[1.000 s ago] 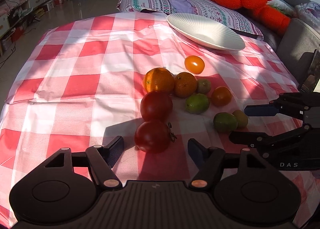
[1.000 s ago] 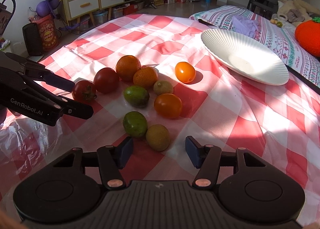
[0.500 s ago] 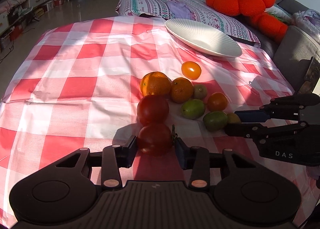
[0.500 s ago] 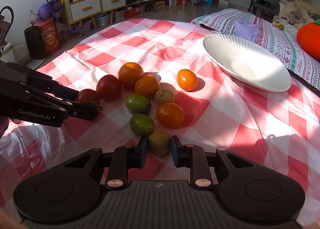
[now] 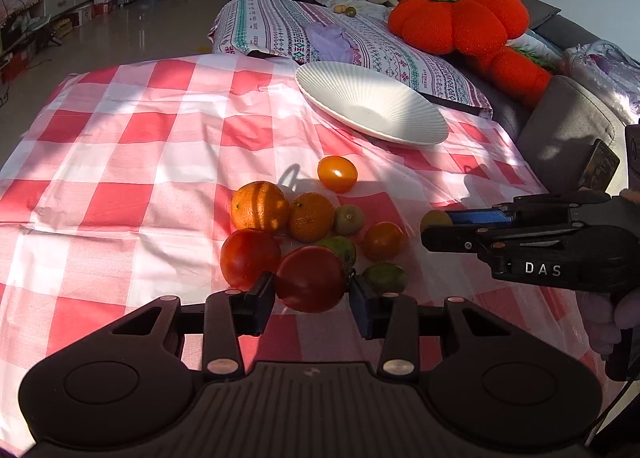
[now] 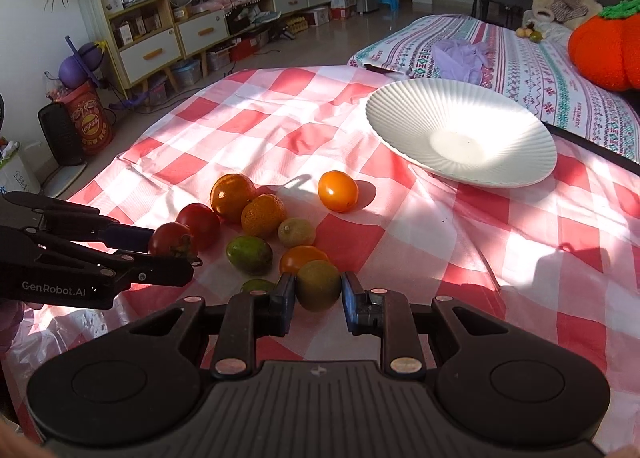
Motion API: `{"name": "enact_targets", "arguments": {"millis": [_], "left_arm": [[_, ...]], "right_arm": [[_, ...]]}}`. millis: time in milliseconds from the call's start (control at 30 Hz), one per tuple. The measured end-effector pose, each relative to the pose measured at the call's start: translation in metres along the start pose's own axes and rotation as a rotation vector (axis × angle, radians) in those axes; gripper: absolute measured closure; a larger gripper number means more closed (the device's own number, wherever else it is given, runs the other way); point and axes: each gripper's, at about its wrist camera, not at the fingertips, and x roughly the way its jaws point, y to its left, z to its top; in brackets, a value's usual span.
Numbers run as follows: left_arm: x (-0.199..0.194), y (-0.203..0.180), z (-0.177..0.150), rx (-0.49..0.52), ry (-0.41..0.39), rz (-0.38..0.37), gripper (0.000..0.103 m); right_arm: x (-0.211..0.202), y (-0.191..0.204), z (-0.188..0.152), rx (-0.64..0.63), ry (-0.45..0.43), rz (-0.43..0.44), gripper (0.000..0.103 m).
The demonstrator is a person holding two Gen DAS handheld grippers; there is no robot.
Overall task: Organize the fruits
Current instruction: 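Carry both fruits to the white plate and release them onto it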
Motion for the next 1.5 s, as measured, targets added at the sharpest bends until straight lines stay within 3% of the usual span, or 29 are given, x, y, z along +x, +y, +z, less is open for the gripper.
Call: {"name": "enact_targets", "arguments": {"millis": [300, 567, 700, 900, 1233, 1500], "left_arm": [[0.018, -0.024, 0.033, 0.012, -0.032, -0.044, 0.061], [0.044, -0.048, 0.071, 0.074, -0.115, -0.081, 0.061], [0.064, -0.058, 0.091, 0.123, -0.147, -0.072, 0.061], [0.107, -0.061, 0.113, 0.146, -0.125, -0.026, 0.061], [0.156, -0.065, 0.131, 0.182, -0.109, 0.045, 0.061], [0.163, -0.070, 0.132, 0.207, -0.107, 0.063, 0.061]], "right_arm": [[-0.002, -0.031, 0.022, 0.077, -0.050, -0.058, 0.080], [0.006, -0.070, 0.041, 0.190, -0.094, -0.083, 0.080], [0.010, -0.090, 0.051, 0.240, -0.122, -0.105, 0.080], [0.021, -0.118, 0.059, 0.326, -0.166, -0.129, 0.080], [0.045, -0.130, 0.067, 0.271, -0.149, -0.145, 0.080], [0.055, -0.127, 0.065, 0.231, -0.106, -0.168, 0.080]]}}
